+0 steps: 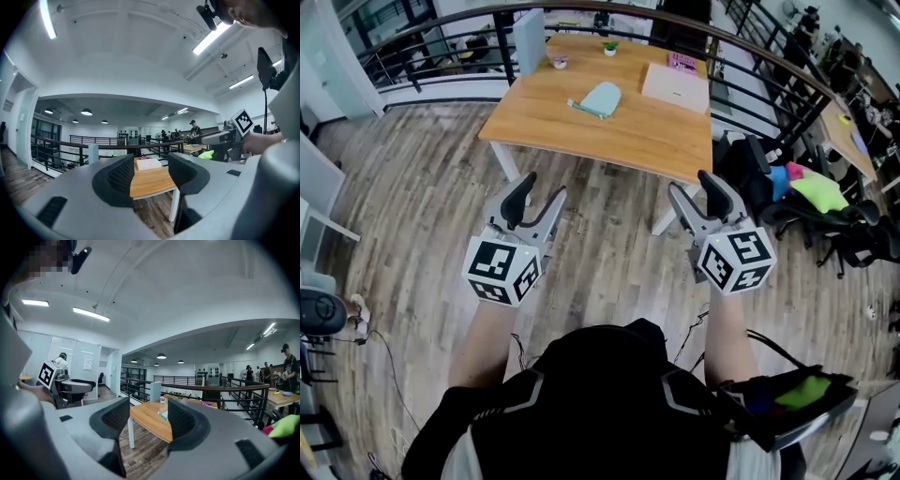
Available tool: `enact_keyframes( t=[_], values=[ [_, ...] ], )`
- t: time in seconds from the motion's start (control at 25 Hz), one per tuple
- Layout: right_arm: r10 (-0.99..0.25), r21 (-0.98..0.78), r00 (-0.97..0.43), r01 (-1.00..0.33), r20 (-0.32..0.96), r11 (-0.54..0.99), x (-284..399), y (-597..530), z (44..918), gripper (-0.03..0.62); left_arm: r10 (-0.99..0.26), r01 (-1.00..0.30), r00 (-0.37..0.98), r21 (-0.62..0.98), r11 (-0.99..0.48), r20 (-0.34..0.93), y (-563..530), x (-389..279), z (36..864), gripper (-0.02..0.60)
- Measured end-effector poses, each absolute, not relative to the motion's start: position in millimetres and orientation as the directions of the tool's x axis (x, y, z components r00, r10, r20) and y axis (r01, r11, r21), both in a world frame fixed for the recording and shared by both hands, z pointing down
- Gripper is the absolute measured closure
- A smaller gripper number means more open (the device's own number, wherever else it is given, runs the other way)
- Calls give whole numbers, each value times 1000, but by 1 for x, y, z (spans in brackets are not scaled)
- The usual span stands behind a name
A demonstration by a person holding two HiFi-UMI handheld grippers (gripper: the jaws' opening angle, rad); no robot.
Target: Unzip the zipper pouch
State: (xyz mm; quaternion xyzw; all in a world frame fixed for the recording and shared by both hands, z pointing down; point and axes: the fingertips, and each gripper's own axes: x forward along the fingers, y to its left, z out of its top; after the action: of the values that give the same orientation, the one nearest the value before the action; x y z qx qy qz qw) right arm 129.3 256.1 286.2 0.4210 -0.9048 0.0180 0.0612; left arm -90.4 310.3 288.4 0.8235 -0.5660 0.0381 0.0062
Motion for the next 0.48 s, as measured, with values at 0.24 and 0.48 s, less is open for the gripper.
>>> enact_keyframes(
  t=[0.24, 0.48],
  values=[
    [-752, 30, -644, -756, 142, 653, 100, 251, 290, 333, -930, -930, 364, -36, -366, 53, 301, -115, 288, 347],
    [-736, 37, -663, -739, 137, 673, 80, 214, 295, 336, -949, -948, 315, -28, -316, 36, 272, -142, 293, 348]
  ],
)
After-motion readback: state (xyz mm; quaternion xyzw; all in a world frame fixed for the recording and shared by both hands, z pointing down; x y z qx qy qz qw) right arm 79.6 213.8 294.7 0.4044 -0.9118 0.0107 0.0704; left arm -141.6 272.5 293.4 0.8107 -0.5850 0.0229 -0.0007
